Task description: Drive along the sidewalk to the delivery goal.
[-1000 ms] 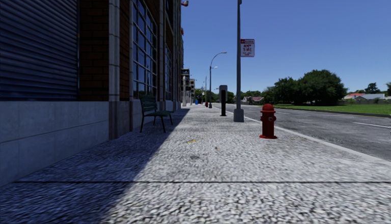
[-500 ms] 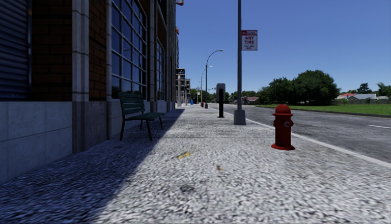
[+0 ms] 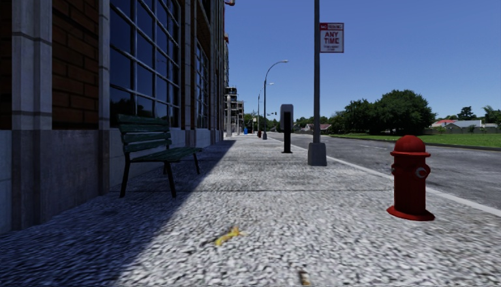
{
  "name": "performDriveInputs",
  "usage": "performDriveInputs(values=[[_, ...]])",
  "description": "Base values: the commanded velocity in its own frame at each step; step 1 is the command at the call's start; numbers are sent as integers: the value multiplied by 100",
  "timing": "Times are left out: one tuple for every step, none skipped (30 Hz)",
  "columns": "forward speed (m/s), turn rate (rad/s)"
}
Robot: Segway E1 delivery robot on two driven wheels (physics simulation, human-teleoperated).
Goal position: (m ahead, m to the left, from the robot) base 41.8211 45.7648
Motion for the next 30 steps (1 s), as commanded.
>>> performDriveInputs(values=[[200,0],[200,0],[200,0],[200,0],[200,0],[200,0],[200,0],[200,0],[200,0],[200,0],[200,0],[200,0],[200,0],[200,0],[200,0],[200,0],[200,0],[200,0],[200,0],[200,0],[200,0],[200,0],[200,0],[200,0],[200,0],[200,0],[200,0],[200,0],[200,0],[200,0]])
